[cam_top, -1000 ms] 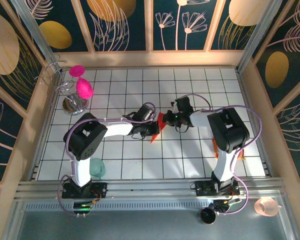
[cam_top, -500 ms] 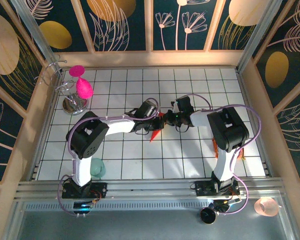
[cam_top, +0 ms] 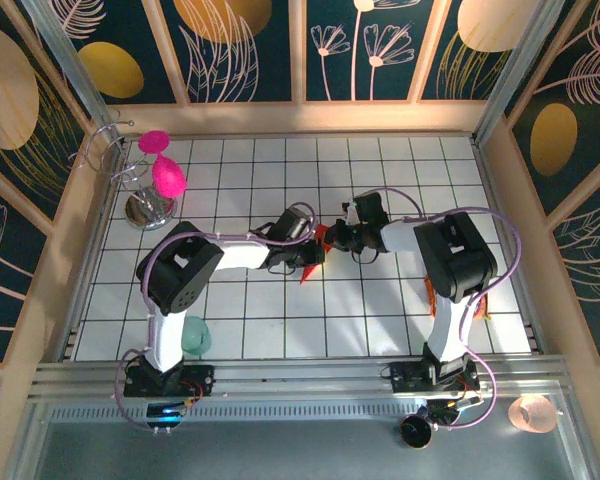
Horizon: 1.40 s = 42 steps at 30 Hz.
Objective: Fold a paper plane with a square sheet of paper (pick it up from the middle)
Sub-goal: Fold the wing for the fifth time at the center of the table.
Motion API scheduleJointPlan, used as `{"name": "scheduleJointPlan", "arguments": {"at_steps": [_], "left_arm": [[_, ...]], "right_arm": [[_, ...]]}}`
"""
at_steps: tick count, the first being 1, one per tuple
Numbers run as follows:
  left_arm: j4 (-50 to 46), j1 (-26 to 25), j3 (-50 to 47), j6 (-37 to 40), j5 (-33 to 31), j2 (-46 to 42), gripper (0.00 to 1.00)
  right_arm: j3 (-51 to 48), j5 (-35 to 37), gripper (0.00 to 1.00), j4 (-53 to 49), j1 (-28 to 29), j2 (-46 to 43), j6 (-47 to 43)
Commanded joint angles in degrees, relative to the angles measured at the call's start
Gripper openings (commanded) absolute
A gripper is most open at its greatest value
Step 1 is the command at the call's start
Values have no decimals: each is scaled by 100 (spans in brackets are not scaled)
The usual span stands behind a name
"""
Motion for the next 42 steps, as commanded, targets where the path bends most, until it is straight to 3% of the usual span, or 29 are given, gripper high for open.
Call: {"name": "scheduleJointPlan", "arguments": {"at_steps": [1,18,25,30,35,42], "left_arm": [[-597,15,-445,141,165,-210,0],[-1230,-36,-1493,517,374,-1260,0],[-1393,-50,-1479,1198,994,-1558,0],[-1794,68,-1236,1562,519,-1934,1],[-1839,474,-1162,1472,-82,-2470,12],[-1859,789,-1111,1553,-799,-2892,49]], "right_arm": [[-54,580,0,-561,-102,544,-145],[59,673,0,-751,-184,427,-278],[353,574,0,-1029,-123,206,-503],[607,651,0,-1373,-88,-155,-650],[803,1018,10,-1837,40,-774,-570],[1065,2776,47,-2575,633,-1157,344]]}}
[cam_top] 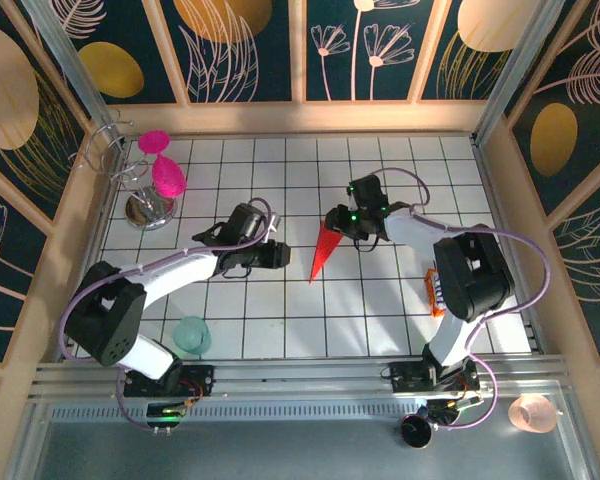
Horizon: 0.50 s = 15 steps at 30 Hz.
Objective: Fold a paper plane with a square sheet of paper (pick it up from the middle)
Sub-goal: Fold the wing for the fifth time at the center of the table.
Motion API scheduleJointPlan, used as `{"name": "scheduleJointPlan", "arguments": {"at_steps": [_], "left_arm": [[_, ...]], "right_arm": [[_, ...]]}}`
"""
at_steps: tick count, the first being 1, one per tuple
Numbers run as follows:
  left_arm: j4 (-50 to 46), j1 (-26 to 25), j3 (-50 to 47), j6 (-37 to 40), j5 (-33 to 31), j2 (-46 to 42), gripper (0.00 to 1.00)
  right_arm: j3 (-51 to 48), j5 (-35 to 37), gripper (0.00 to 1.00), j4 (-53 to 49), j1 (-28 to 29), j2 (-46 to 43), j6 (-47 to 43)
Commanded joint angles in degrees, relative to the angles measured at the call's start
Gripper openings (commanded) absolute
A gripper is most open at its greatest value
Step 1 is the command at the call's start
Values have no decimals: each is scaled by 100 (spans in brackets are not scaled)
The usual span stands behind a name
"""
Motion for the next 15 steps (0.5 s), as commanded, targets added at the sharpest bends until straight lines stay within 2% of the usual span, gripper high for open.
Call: {"name": "scheduleJointPlan", "arguments": {"at_steps": [1,4,7,10,12,15], "left_arm": [[-178,51,108,123,-517,-182,54],[-136,134,50,162,-876,-321,69],[-48,219,-86,140,-1271,-474,83],[48,283,-212,157,-1612,-667,93],[111,318,-304,153,-1841,-801,98],[130,340,-402,87,-2132,-1010,99]], "right_arm": [[344,1269,52,-750,358,-80,540],[673,1902,60,-1220,742,94,980],[977,2355,62,-1576,1012,348,1438],[1128,2518,62,-1724,1176,591,1797],[1251,2444,61,-1765,1235,766,1882],[1618,2585,59,-2183,1343,1098,2042]]}}
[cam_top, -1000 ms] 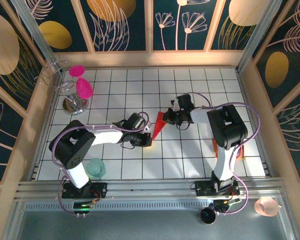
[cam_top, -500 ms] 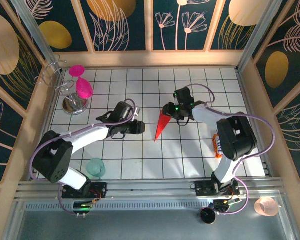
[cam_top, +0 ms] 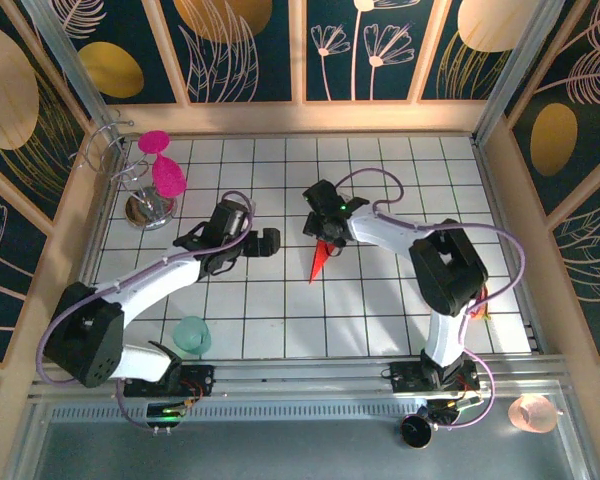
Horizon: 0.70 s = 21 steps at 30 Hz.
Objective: Fold a paper plane with a square sheet of paper (pick it up from the middle)
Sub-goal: Fold the wing for the fifth time at the center of the table, then turn over the paper plane at the center of the table.
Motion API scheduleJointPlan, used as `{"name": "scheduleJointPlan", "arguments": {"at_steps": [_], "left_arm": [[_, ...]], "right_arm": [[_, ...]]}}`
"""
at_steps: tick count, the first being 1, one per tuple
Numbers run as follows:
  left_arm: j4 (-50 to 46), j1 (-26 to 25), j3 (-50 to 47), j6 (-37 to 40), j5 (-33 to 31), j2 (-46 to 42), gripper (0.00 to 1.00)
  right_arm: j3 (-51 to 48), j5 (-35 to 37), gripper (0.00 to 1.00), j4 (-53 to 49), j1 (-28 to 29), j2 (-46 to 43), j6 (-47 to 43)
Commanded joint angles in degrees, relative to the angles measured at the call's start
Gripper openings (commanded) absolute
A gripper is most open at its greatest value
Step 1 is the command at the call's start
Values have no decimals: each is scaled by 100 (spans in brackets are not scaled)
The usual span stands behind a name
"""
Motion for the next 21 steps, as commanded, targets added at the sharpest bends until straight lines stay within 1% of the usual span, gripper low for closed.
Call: {"name": "scheduleJointPlan", "arguments": {"at_steps": [1,5,8,13,17,21], "left_arm": [[122,42,-149,-22,-544,-274,99],[142,43,-196,-30,-633,-348,99],[151,35,-218,-49,-641,-330,99],[198,38,-253,-57,-555,-343,99],[227,39,-276,-57,-520,-352,99],[225,43,-286,-57,-493,-351,99]], "right_arm": [[393,573,58,-685,138,277,503],[423,783,54,-871,218,337,792],[520,746,49,-1002,244,425,809],[682,924,46,-1340,323,496,851],[713,929,39,-1475,329,521,853],[747,907,39,-1498,332,570,748]]}}
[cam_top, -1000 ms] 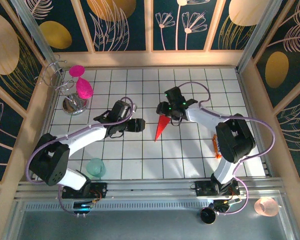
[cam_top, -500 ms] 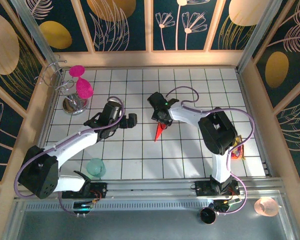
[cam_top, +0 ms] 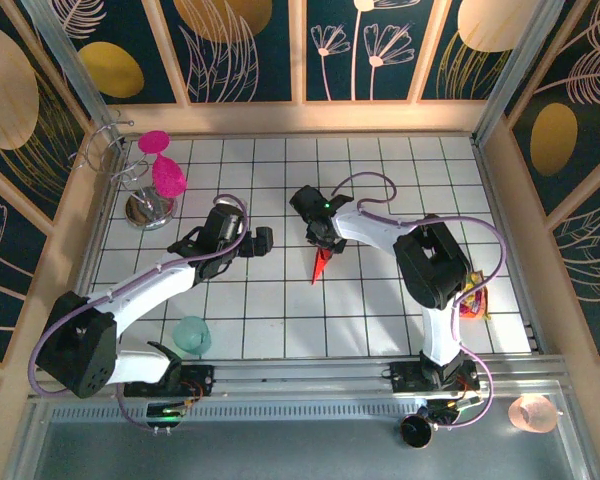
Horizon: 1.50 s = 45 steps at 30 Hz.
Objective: Fold a paper plane with a square sheet of paper (pick it up from the middle)
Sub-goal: Turn over the paper plane at the center of the table.
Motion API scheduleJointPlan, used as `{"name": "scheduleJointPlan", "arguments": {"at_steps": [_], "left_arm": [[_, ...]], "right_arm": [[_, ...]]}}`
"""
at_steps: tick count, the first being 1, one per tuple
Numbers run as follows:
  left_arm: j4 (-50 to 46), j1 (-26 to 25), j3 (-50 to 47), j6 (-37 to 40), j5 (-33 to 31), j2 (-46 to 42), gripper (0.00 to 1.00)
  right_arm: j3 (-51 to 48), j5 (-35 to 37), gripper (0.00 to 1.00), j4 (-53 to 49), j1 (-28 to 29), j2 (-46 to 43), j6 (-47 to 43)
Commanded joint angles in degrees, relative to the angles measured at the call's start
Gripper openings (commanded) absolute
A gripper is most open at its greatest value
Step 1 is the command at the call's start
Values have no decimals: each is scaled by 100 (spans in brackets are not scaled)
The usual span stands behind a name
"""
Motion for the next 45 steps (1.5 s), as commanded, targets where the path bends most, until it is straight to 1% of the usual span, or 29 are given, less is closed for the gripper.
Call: {"name": "scheduleJointPlan", "arguments": {"at_steps": [1,6,8,18,21,23,40,45], "left_arm": [[105,18,-72,-55,9,-86,99],[114,25,-72,-55,33,-55,99],[109,21,-72,-55,50,-43,99],[116,19,-59,-55,96,29,99],[116,19,-63,-55,97,34,99],[118,21,-56,-49,105,31,99],[100,24,-39,-45,97,77,99],[109,24,-46,-55,92,87,99]], "right_arm": [[194,195,39,-301,42,161,-2],[281,120,43,-320,44,273,-97],[296,109,47,-290,39,296,-150],[394,201,48,-441,48,354,-224],[421,178,52,-430,52,360,-282],[430,155,51,-430,53,363,-312],[384,446,29,-809,52,346,-78],[343,553,18,-820,52,272,10]]}}
